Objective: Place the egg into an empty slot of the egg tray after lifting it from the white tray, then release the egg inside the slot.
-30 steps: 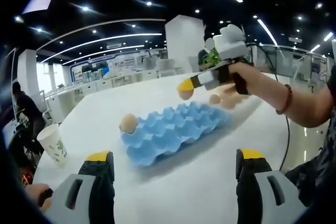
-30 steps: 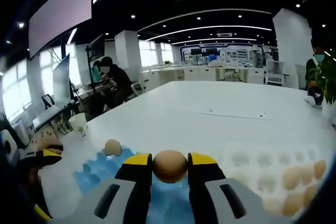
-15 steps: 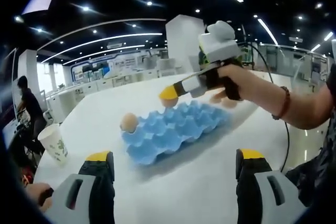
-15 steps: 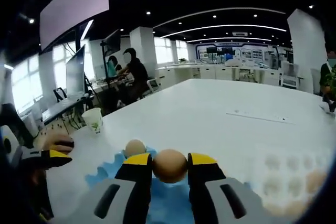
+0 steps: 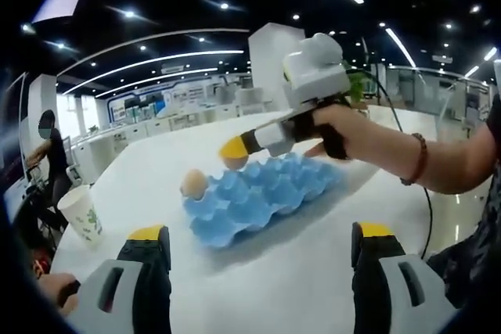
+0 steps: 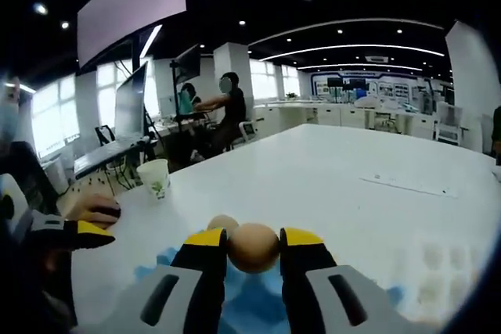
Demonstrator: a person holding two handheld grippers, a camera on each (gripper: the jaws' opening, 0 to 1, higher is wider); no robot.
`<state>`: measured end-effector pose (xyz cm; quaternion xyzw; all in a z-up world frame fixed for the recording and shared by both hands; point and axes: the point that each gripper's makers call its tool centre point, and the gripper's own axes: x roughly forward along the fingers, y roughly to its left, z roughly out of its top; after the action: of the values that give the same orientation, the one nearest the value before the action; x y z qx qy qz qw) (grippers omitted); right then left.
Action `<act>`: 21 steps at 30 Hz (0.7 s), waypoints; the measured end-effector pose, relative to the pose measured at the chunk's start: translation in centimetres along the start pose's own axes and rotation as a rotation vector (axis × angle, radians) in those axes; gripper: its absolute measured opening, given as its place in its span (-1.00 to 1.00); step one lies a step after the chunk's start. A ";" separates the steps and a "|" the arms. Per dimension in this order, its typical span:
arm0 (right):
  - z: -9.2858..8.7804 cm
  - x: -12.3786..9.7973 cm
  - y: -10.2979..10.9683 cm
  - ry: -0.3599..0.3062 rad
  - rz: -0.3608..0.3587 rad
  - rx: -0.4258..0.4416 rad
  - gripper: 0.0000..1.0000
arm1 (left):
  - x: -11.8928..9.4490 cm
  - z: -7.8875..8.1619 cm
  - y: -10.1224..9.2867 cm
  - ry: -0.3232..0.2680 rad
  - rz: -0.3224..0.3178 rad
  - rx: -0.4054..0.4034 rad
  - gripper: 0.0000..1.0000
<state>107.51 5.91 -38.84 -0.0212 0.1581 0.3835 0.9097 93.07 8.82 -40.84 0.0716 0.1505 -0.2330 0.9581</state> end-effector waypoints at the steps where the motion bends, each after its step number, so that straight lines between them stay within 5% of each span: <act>1: -0.2 0.1 0.1 0.008 0.002 -0.004 -0.45 | 0.0 0.0 0.0 0.000 -0.001 0.002 0.96; 21: -2.0 2.9 0.7 0.077 0.037 -0.047 -0.45 | 0.3 -0.1 0.3 0.005 -0.004 0.001 0.96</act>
<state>108.39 8.08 -41.53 -0.0545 0.1843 0.4026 0.8950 93.40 8.98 -40.96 0.0724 0.1528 -0.2351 0.9571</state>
